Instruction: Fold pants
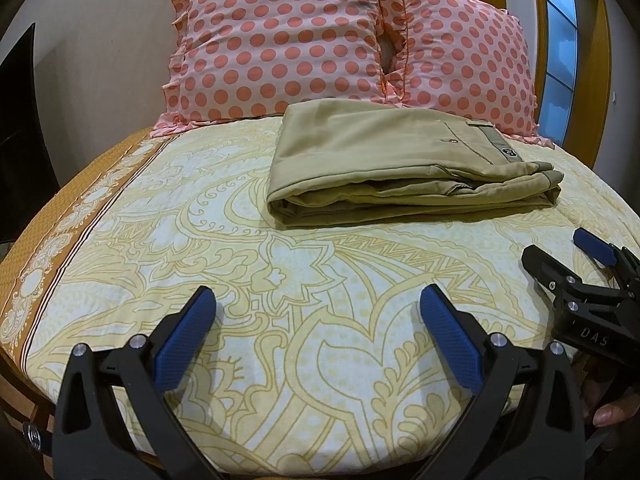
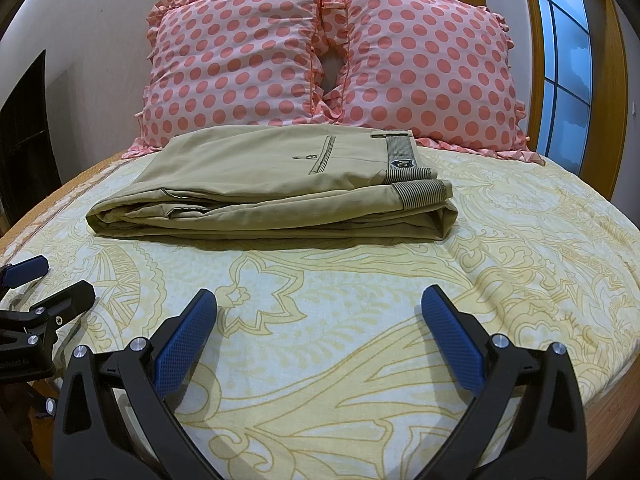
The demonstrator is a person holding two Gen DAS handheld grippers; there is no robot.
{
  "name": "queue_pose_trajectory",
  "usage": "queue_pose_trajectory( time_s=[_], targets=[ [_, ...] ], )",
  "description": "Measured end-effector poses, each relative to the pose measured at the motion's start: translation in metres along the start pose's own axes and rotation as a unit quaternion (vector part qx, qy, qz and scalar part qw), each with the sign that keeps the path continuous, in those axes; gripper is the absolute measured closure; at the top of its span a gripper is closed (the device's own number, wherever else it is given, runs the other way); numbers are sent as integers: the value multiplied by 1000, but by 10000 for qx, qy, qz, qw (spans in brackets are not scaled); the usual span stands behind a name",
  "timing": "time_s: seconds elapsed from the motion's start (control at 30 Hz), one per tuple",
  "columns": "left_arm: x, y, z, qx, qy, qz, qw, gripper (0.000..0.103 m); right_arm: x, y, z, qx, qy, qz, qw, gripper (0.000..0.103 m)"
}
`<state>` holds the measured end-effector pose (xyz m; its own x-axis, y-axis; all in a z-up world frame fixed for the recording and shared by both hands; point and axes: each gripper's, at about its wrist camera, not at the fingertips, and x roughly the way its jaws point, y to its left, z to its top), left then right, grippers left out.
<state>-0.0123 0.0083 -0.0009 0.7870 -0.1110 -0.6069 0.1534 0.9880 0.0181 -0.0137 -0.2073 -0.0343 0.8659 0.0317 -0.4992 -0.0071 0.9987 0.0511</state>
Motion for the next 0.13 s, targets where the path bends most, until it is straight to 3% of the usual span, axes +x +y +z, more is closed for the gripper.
queue_pose_trajectory(
  time_s=[0.13],
  targets=[
    [0, -1, 0, -4, -3, 5, 10000, 2, 0, 0, 0, 2, -2, -3, 10000, 1]
  ],
)
